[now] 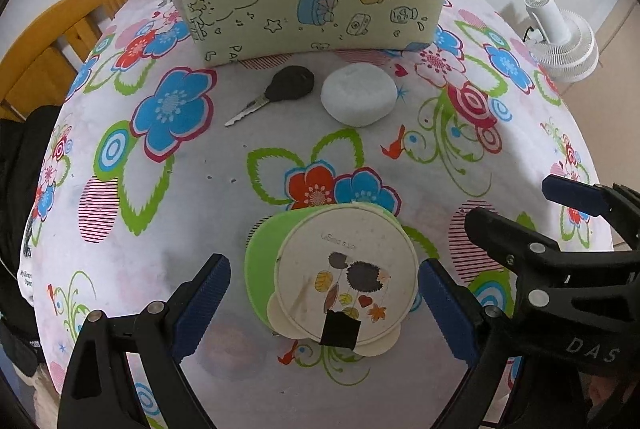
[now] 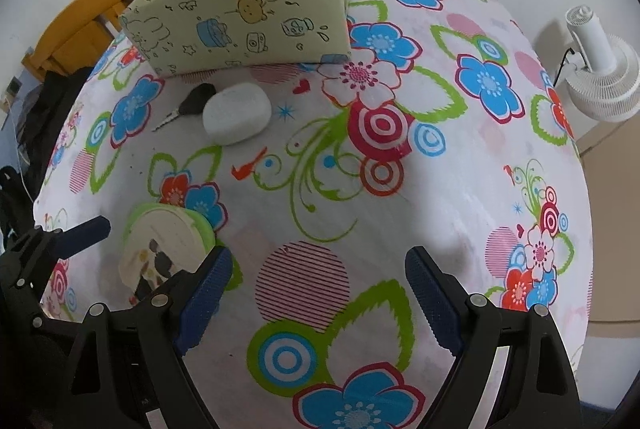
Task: Organize rigid objects
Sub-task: 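Grasp the hedgehog-print disc with the left gripper and lift it, then grasp the white oval case with the right gripper while the left holds the disc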
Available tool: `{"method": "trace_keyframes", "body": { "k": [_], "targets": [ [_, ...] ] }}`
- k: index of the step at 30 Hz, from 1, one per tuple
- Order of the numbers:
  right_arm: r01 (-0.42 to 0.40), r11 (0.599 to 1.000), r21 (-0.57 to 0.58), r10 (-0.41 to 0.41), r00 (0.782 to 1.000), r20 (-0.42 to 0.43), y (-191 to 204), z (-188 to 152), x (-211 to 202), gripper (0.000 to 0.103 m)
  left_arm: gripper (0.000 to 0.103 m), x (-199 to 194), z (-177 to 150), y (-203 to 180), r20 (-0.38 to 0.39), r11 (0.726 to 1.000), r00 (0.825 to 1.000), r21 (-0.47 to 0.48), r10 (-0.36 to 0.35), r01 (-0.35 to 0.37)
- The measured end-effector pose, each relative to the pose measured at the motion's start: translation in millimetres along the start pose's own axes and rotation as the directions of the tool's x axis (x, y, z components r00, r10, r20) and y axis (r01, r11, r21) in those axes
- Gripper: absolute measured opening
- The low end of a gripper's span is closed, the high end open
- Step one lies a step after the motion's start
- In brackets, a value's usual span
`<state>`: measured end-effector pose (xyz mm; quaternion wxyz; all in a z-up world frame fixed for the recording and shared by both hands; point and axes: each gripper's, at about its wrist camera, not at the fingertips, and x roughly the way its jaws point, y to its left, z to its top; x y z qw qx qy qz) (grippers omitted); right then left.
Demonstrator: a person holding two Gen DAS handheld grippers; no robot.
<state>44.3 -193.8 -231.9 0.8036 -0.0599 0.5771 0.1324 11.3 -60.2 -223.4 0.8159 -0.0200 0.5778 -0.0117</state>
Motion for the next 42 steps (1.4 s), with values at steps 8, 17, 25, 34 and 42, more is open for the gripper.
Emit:
{"method": "trace_keyframes", "body": {
  "k": [8,17,25,34,42],
  "targets": [
    [0.001,1.0,0.001,-0.001,1.0,-0.016,-2,-1,5,0.09,0.087,7,-2,-10,-0.017,0.999,1.0,0.031,0.02,-0.02],
    [-0.006,1.0,0.0,0.006,1.0,-0.022,0,1,8,0.09,0.077,2,-1,-18,-0.028,0.998,0.999,0.064,0.029,-0.027],
    [-0.016,1.0,-0.007,0.015,1.0,-0.017,6,10,9,0.09,0.077,0,8,-8,-0.018,0.998,0.999,0.05,0.037,-0.036],
    [-0.023,1.0,-0.021,0.023,1.0,-0.008,17,28,14,0.09,0.077,1,22,1,-0.014,0.998,0.999,0.056,0.033,-0.033],
    [-0.028,0.999,-0.041,0.027,1.0,-0.01,31,51,26,0.09,0.077,7,36,13,-0.022,0.998,0.999,0.056,0.033,-0.032]
  ]
}}
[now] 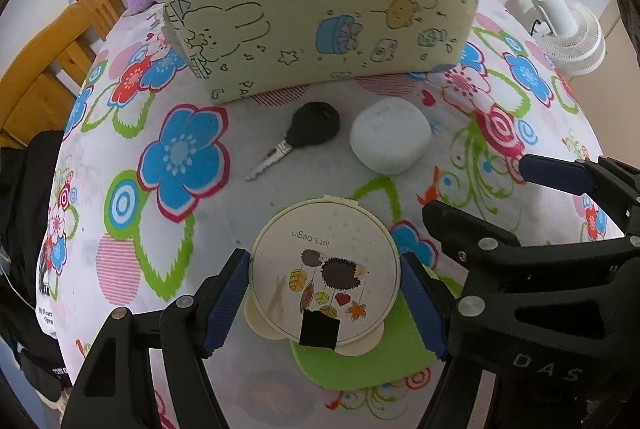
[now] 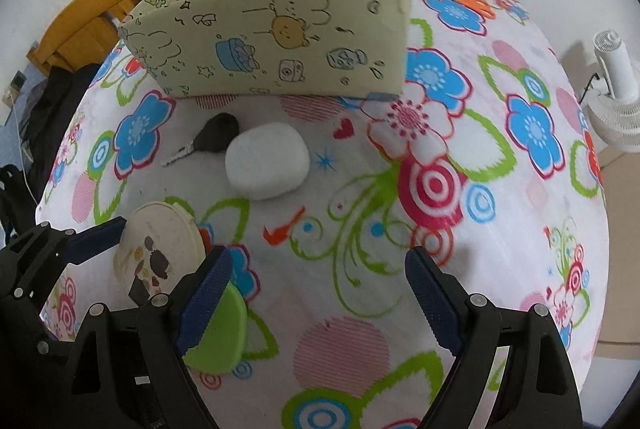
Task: Organize rigid objects
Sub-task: 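Grasp the white oval case with the right gripper while the left holds the disc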
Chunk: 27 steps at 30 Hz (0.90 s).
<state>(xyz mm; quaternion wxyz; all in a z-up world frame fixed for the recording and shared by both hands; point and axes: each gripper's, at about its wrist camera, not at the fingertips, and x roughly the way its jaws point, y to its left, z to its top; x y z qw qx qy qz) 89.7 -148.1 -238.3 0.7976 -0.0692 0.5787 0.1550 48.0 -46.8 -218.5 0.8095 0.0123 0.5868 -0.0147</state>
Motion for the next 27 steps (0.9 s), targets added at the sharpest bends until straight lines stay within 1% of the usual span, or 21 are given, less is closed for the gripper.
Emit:
{"method": "trace_keyframes", "body": {
  "k": [2,5,18,27],
  "targets": [
    [-0.001,1.0,-0.007,0.001,1.0,-0.001,3,6,4,0.09,0.077,2,3,4,-0.002,1.0,1.0,-0.002,0.001,-0.001],
    [-0.008,1.0,-0.021,0.008,1.0,-0.005,9,14,9,0.085,0.077,6,8,10,-0.006,1.0,1.0,-0.007,0.002,-0.002],
    [-0.015,0.999,-0.028,0.015,1.0,-0.019,19,40,30,0.084,0.077,17,27,25,-0.026,1.0,1.0,-0.008,-0.004,0.004],
    [-0.014,1.0,-0.028,0.013,1.0,-0.026,32,52,43,0.073,0.077,22,37,31,-0.035,1.0,0.999,0.002,-0.006,0.006]
  ]
}}
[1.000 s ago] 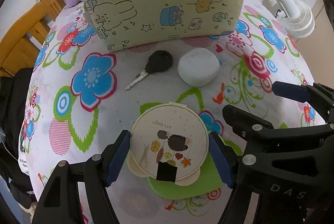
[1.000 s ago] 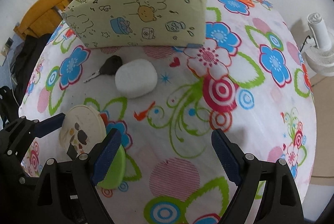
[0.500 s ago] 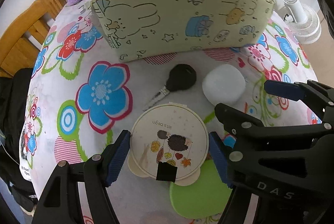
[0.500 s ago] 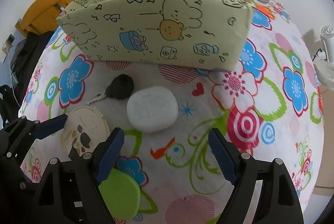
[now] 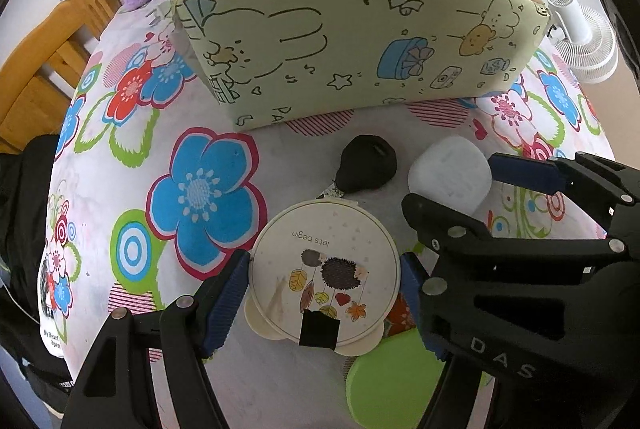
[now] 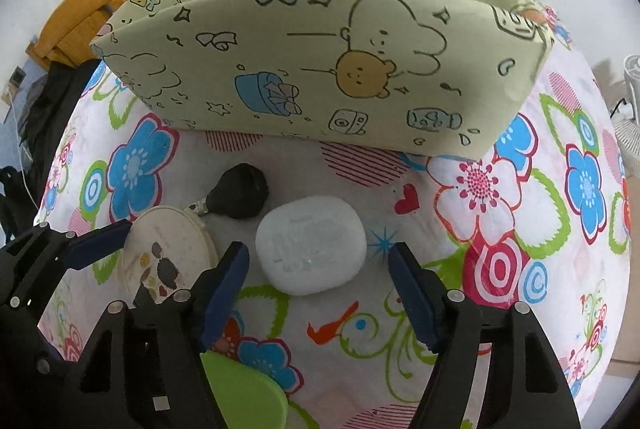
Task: Organize rigid objects
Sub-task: 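Grasp the white oval case with the right gripper while the left holds the disc, then carry the disc with the left gripper while the right carries the oval case toward the fabric box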
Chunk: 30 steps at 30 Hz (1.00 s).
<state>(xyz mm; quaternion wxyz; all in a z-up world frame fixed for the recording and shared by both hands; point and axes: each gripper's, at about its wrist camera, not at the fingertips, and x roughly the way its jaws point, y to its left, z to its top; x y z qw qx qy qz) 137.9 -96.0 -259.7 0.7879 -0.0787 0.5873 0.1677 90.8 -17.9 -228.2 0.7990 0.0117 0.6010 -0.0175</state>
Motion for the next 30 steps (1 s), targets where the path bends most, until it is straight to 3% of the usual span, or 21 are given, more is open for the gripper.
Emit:
{"method": "trace_keyframes", "body": {
  "k": [5,30],
  "targets": [
    [0.022,1.0,-0.021,-0.022,1.0,0.005,12,3,2,0.059,0.077,2,3,4,-0.001,1.0,1.0,0.005,-0.002,0.002],
    [0.039,0.996,0.086,-0.042,0.999,0.033,1,-34,-35,0.059,0.077,-25,-17,-4,0.028,0.996,0.999,0.086,-0.023,0.02]
  ]
}}
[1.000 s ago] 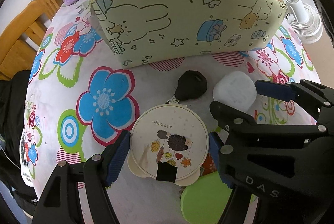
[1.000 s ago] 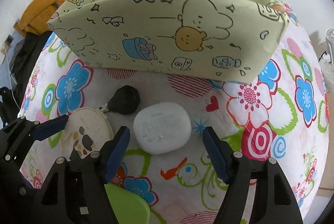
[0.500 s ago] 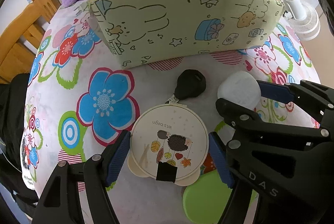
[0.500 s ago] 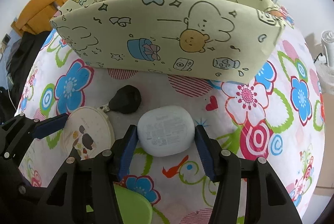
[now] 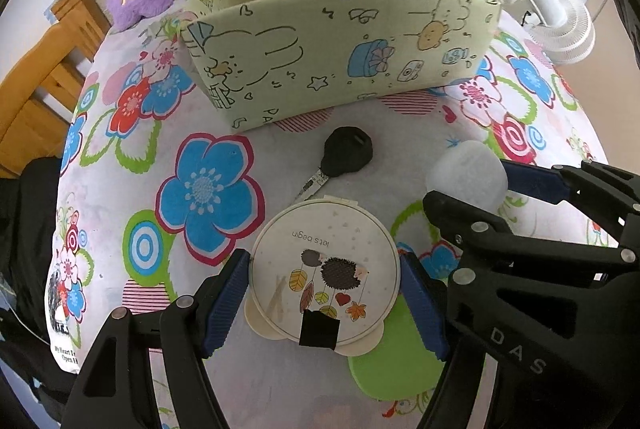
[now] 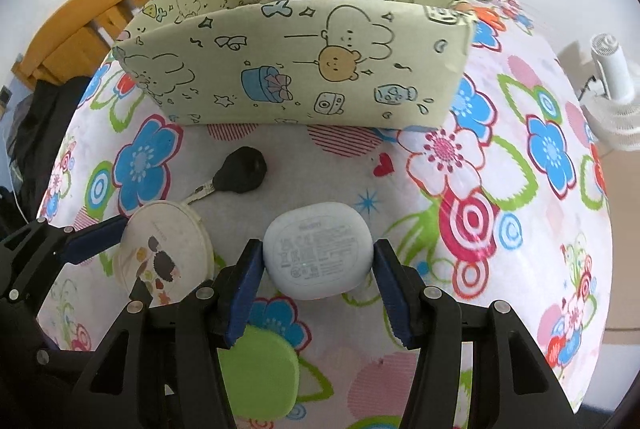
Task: Organize rigid objects
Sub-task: 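Carry the disc with the left gripper while the right carries the oval case toward the fabric box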
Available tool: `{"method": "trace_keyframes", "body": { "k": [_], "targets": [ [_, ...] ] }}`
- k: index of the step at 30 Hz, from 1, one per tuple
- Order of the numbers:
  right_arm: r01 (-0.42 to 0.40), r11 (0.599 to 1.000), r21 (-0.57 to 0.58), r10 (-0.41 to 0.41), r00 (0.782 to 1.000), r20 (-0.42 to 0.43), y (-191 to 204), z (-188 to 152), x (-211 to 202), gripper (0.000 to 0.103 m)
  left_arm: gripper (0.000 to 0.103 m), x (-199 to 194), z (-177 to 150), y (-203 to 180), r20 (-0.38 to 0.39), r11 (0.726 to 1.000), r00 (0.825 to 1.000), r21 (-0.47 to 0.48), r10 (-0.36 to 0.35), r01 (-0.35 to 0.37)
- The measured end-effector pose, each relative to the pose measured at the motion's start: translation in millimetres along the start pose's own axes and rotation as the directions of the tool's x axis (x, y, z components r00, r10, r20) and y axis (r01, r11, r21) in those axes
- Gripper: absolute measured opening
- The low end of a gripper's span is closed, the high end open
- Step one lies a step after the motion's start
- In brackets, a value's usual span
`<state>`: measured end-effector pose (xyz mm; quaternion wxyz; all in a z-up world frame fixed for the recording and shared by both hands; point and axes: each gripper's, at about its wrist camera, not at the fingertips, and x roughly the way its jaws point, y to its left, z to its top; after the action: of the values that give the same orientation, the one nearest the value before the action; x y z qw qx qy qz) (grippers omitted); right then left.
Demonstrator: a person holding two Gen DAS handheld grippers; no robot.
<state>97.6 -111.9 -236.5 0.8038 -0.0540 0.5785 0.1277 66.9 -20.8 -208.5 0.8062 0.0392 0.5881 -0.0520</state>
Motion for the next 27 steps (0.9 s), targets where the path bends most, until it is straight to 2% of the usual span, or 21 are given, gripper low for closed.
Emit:
{"method": "trace_keyframes", "body": {
  "k": [4,14,27],
  "targets": [
    [0.013,1.0,0.021,-0.014,1.0,0.004,-2,-7,-13,0.059,0.077,-12,-3,0,0.013,1.0,1.0,0.022,-0.017,0.016],
    [0.048,0.993,0.105,-0.056,0.996,0.076,-8,-10,-57,0.059,0.077,-41,3,0,0.075,0.998,0.997,0.061,-0.035,0.03],
    [0.05,0.996,0.074,-0.057,0.994,0.09,4,6,-83,0.059,0.077,-70,12,0,0.105,1.0,0.994,0.025,0.004,-0.007]
  ]
}}
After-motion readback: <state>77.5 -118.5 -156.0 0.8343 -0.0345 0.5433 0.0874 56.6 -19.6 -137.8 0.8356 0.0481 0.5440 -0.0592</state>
